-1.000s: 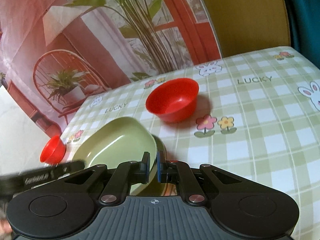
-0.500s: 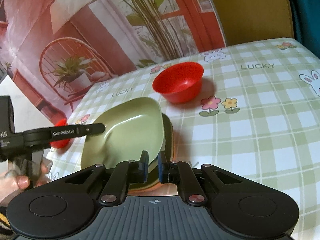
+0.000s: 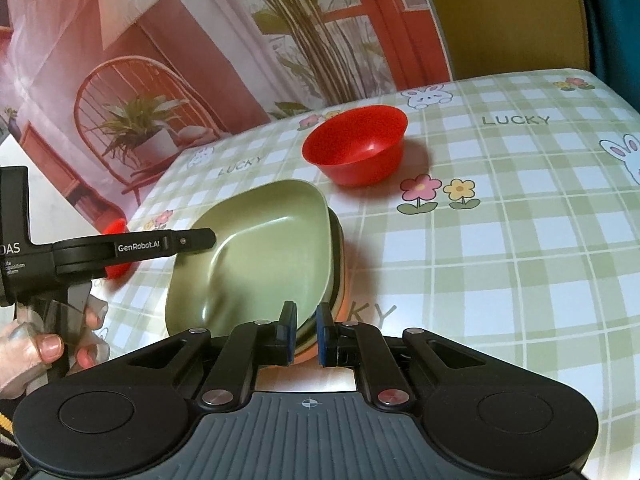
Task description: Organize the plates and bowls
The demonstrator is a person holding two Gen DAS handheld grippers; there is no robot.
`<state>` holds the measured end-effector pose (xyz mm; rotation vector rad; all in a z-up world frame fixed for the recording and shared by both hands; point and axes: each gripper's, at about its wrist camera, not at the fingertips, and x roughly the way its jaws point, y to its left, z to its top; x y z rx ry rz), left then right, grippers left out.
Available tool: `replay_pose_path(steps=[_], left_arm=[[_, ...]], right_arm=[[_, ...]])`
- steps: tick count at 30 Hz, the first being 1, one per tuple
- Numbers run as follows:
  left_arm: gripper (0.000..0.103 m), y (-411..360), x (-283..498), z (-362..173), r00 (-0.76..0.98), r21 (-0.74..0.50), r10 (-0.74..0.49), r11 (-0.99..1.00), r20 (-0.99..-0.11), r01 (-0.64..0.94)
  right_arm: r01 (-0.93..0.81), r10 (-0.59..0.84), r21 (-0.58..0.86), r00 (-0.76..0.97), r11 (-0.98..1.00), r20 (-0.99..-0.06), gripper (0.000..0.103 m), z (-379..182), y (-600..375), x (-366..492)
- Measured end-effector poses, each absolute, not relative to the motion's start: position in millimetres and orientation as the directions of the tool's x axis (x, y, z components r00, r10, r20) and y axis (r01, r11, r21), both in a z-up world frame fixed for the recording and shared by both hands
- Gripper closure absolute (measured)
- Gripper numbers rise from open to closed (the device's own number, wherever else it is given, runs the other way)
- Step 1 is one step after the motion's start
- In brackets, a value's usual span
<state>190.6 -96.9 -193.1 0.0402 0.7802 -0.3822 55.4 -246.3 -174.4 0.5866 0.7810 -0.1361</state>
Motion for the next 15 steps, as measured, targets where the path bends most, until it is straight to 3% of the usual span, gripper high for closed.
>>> replay_pose_path(steps=[15], left_arm=[[0.088,-97.5,190.7,-198.6,0.645,-0.097,-0.311,0.933,-0.698,0.346]], right_arm=[[0.329,0.083,0.411,0.687,0.85,-0.722,0.092,-175.4,-244.1,59.3]])
